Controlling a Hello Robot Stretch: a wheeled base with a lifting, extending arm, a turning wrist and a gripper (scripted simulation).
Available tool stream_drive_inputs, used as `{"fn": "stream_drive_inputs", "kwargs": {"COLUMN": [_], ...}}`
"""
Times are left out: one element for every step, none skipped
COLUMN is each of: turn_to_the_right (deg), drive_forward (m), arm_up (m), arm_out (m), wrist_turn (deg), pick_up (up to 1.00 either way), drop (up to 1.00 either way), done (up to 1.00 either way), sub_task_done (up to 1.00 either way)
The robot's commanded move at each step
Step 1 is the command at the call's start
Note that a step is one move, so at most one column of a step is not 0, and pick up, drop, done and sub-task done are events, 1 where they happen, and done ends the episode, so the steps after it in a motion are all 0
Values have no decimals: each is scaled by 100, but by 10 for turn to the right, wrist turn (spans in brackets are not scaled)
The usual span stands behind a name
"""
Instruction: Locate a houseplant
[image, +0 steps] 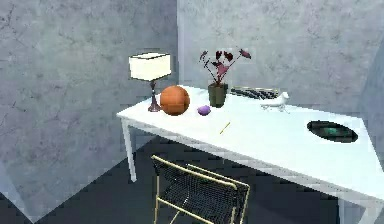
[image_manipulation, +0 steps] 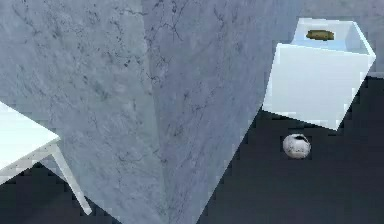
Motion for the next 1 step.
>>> {"fn": "stream_drive_inputs", "kwargs": {"turn_to_the_right": [0], "drive_forward": [0], "arm_up": [0], "arm_out": [0], "wrist_turn": [0], "pick_up": [0], "drop": [0], "done": [100], "sub_task_done": [0]}}
